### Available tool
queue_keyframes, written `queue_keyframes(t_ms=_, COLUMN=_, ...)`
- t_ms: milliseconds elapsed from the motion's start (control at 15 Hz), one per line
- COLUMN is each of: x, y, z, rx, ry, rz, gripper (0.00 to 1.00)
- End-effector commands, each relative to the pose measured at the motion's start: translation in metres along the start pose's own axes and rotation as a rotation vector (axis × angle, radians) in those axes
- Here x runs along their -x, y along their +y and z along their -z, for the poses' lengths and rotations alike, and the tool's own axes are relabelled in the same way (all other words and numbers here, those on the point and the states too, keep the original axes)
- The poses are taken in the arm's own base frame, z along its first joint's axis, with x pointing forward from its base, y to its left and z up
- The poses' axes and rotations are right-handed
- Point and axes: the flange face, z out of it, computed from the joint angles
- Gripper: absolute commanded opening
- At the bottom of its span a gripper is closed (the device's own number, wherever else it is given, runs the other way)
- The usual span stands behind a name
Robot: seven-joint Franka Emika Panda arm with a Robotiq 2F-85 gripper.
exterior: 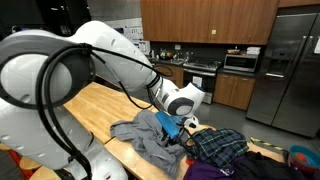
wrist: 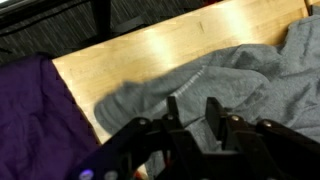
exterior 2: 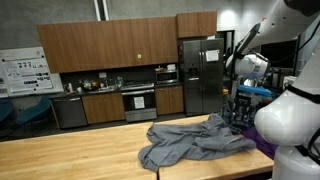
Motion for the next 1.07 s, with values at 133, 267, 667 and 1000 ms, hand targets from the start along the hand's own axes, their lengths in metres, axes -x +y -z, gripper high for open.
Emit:
queue_keyframes(t_ms=133, x=-0.008, y=-0.011, z=0.014, rx=0.016, ry=-0.028, rz=0.006, gripper=0.81)
queue_keyframes(t_ms=267, x=-0.017, y=-0.018, z=0.015, rx=0.028, ry=-0.036, rz=0.015, gripper=0.95)
queue_keyframes(t_ms=667, x=-0.064, y=-0.054, z=0.008, rx=0.094, ry=0.005, rz=0.057, gripper=1.00)
queue_keyframes(t_ms=1000, x=-0.103, y=-0.097, z=-0.013, rx=0.154, ry=0.084, rz=0.140, gripper=1.00)
